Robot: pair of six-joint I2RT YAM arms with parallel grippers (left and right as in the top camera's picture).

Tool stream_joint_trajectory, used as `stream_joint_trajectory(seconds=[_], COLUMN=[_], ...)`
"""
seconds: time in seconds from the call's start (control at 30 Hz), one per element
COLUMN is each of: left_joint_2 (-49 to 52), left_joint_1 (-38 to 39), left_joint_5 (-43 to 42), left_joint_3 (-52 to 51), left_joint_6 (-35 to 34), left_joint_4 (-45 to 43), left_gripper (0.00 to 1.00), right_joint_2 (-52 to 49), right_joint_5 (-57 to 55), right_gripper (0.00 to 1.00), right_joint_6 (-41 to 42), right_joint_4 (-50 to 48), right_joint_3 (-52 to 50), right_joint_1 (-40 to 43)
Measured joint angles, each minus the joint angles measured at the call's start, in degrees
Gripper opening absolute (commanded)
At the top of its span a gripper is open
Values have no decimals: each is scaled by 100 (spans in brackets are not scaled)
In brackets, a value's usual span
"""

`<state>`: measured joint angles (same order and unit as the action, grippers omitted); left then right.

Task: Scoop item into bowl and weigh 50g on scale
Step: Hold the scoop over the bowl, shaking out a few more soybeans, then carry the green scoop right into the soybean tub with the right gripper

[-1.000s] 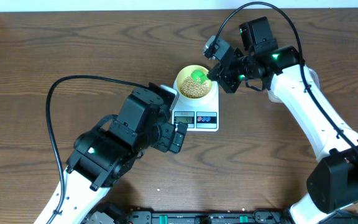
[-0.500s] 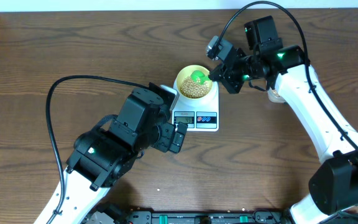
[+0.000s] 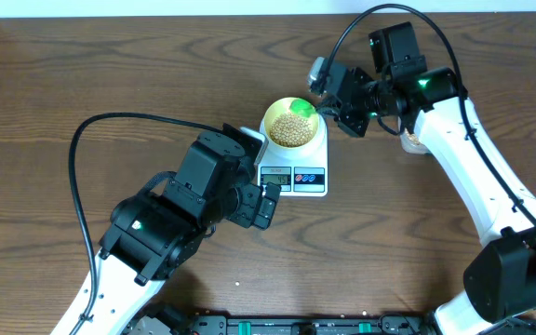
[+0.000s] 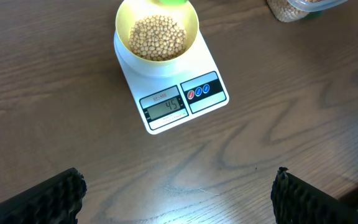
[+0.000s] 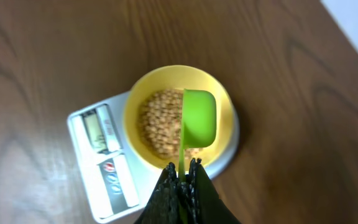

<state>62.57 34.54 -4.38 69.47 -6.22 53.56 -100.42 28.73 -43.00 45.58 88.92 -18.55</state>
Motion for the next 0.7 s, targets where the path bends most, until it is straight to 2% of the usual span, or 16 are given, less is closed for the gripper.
stream_joint_trajectory(seconds=[0.3,0.7], left_joint_2=[0,0], left_joint_1=[0,0], left_joint_5=[0,0], left_joint_3=[0,0], left_joint_6=[0,0], left_joint_4=[0,0], left_gripper=[98,98], right_joint_2=[0,35], right_joint_5=[-310,-127], right_gripper=[1,1], right_joint_6=[-125,516], right_joint_4=[-103,-31], right_joint_3=[2,7], right_joint_1=[-120,-103])
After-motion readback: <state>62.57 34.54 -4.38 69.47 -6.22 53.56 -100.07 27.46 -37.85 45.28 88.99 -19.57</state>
